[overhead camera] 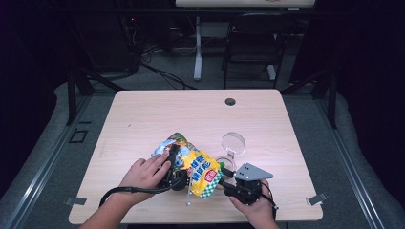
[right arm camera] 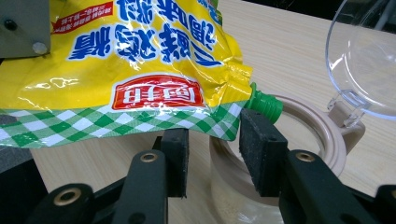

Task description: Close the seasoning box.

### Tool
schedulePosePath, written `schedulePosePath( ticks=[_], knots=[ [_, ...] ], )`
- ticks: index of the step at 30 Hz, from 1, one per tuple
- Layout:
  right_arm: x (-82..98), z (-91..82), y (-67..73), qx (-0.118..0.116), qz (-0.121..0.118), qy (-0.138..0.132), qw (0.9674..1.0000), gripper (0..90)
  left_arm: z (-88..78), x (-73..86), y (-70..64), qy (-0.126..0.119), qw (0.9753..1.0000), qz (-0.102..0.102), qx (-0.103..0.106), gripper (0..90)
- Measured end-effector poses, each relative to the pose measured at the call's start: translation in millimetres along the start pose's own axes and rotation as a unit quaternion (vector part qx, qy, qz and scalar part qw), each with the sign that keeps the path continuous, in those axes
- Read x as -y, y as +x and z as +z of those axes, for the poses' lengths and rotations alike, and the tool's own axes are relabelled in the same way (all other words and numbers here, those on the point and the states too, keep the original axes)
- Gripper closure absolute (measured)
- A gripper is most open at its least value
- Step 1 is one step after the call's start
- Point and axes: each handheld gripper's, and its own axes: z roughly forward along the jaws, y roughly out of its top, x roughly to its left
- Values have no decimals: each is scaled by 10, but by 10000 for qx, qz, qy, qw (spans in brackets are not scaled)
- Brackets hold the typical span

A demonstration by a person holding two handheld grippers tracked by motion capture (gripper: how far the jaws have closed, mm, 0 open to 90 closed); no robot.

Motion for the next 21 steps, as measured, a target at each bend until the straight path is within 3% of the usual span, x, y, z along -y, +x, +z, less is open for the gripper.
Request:
schedulePosePath(
  ticks=[3,5,8,21],
  knots=[
    [0,-2,-3,2,8,10,10000,636,5,1,3,-44,10000,18,-57,525],
    [0,-2,-4,-7,18,5,10000,635,-1,-2,15,1,10000,3,57,525],
    [-1,-4,-6,-6,19,12,10000,635,0,-3,20,2,10000,-9,69,526],
    [9,-6,-29,-8,66,35,10000,637,-5,-39,46,32,9999,155,18,526]
  ],
)
